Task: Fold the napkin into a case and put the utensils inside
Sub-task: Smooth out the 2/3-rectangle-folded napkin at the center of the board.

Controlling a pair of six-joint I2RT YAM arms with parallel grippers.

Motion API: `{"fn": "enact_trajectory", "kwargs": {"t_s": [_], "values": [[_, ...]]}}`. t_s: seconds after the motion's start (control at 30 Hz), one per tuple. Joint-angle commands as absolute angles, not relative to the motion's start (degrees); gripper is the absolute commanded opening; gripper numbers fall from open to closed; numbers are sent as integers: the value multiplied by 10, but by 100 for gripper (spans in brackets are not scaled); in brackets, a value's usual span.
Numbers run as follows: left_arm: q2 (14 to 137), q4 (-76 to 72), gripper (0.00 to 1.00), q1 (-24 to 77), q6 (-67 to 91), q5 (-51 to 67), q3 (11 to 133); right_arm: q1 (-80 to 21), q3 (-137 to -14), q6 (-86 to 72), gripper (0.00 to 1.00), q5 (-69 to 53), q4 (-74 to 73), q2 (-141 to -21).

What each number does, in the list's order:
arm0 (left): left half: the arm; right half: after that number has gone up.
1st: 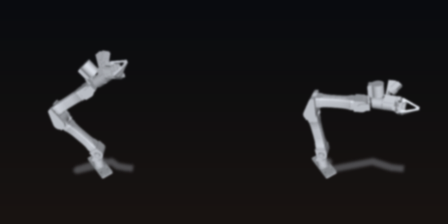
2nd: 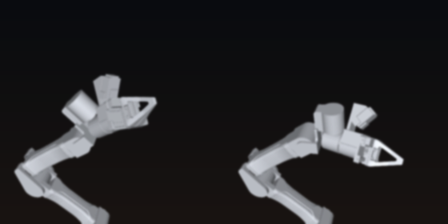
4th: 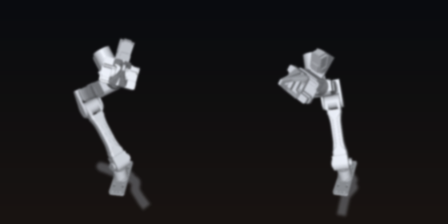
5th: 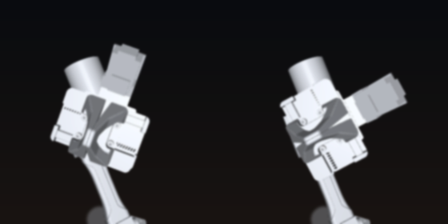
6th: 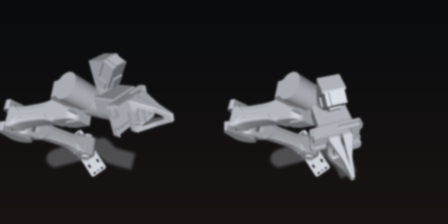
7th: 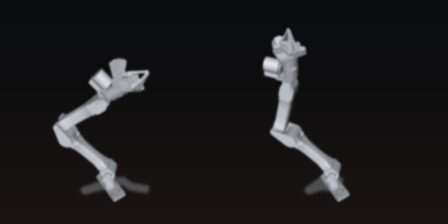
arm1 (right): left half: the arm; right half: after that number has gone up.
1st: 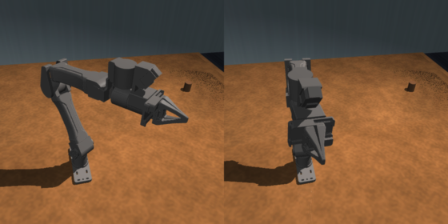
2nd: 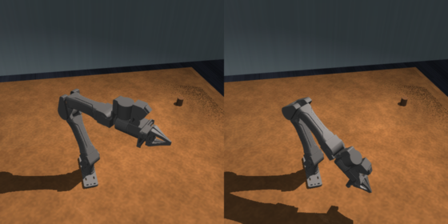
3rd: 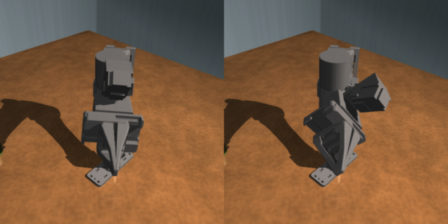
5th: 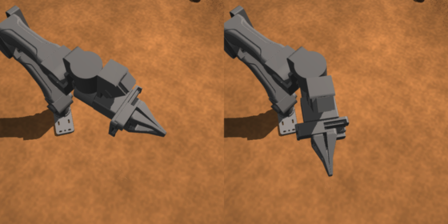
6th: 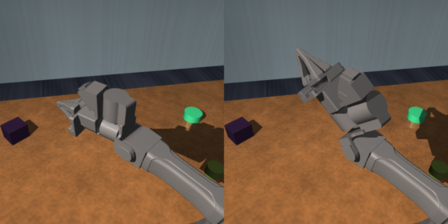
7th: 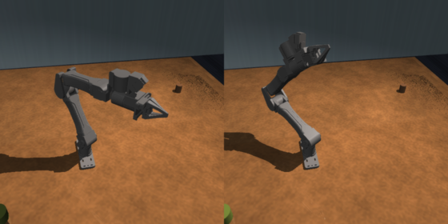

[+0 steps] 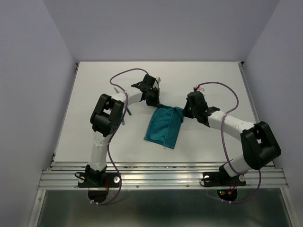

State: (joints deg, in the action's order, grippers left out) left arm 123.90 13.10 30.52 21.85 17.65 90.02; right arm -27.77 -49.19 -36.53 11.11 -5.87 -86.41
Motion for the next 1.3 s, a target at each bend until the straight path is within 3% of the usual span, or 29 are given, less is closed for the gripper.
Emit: {"fn": "enact_trajectory", "kwargs": {"t_s": [0.0,0.93,1.27], "values": [[1245,138,0,303,206,181,916,-275,-481,-351,10,151,-52,-844],[1242,142,0,303,199,188,925,-275,-619,-334,9,109,-33,-1030],[1244,149,0,303,192,186,939,-275,-636,-321,9,132,-32,-1036]]}}
